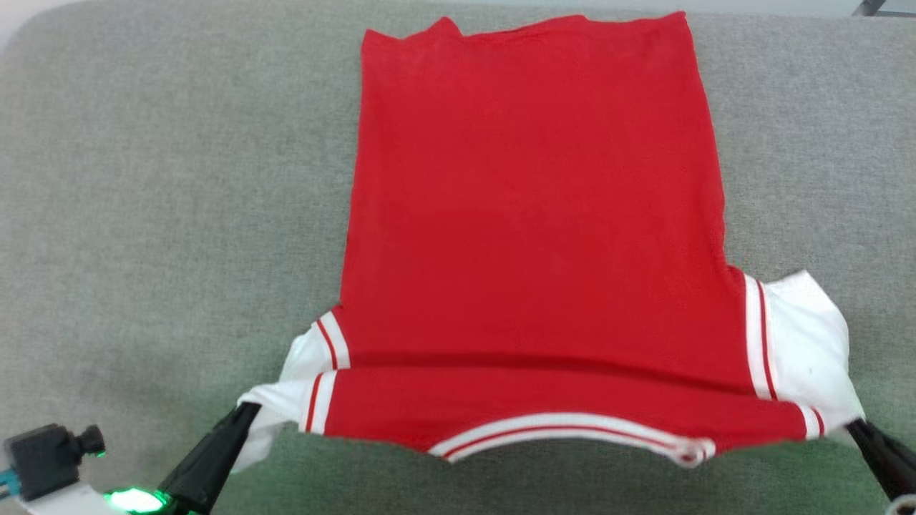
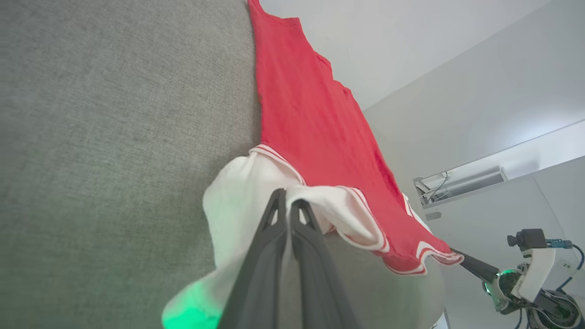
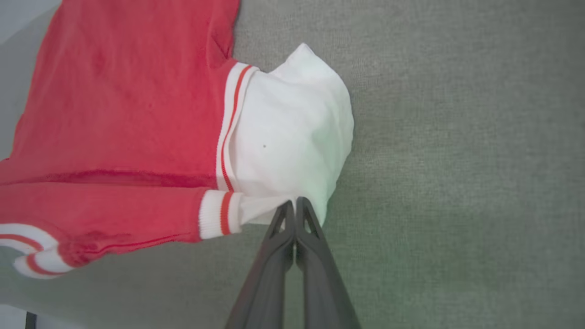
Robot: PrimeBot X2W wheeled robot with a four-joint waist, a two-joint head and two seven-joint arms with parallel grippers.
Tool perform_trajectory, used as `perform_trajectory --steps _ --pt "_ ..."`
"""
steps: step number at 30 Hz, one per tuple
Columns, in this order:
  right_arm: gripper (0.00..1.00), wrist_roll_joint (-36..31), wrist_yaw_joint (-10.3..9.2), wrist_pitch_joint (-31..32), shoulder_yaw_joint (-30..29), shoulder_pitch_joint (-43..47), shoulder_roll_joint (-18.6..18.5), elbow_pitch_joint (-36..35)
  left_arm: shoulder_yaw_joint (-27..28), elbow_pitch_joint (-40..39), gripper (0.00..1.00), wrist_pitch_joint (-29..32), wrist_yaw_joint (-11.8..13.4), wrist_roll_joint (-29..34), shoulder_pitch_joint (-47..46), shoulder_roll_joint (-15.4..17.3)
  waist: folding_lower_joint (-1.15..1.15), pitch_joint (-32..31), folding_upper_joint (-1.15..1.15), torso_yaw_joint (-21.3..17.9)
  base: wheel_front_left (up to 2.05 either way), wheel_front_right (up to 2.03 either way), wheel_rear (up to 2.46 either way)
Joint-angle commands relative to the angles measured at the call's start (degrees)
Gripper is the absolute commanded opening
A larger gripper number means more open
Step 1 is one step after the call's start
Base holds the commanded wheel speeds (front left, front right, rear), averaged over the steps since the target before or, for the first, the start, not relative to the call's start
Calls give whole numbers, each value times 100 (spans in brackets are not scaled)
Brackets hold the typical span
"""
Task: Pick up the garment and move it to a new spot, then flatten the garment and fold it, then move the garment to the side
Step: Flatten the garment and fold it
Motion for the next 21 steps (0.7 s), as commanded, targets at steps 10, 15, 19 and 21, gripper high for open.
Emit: perform_trajectory --steps 10,15,19,21 --pt "0 -202 -8 271 377 55 4 6 -239 258 0 -5 13 206 -117 4 0 106 0 -48 0 0 0" --pt "0 -576 -7 211 767 -92 -98 734 -775 720 0 10 13 194 -452 -125 0 157 0 -47 0 0 0" --pt "0 -731 -7 64 911 -51 -163 1239 -1013 929 0 7 13 183 -627 -173 0 194 0 -11 0 0 0" --pt "0 -794 -9 -61 962 -49 -183 1566 -1155 1051 0 3 13 192 -729 -197 0 226 0 10 0 0 0"
